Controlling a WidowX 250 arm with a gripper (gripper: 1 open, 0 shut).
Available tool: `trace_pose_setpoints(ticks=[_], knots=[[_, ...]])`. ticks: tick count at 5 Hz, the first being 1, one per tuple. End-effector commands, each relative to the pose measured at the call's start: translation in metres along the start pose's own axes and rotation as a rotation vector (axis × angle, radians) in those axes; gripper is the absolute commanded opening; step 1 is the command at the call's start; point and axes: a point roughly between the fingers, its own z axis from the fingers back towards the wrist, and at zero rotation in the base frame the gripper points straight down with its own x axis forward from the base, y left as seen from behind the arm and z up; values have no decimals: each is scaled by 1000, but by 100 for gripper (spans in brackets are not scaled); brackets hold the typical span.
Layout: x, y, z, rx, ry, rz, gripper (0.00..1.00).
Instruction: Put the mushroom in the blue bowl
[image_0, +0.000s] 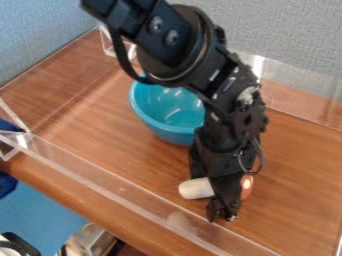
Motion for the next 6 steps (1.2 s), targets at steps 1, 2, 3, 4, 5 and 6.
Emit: trace_pose_setpoints(ticks=[1,2,3,4,5,6], knots=[[-13,-8,-7,-23,40,-7,100],[-13,-7,-6,-22,40,-3,0],[-15,-5,2,-19,40,7,0],[-16,0,20,-4,38,26,0],[-18,10,49,27,25,59,0],[-19,23,79,64,6,89,0]])
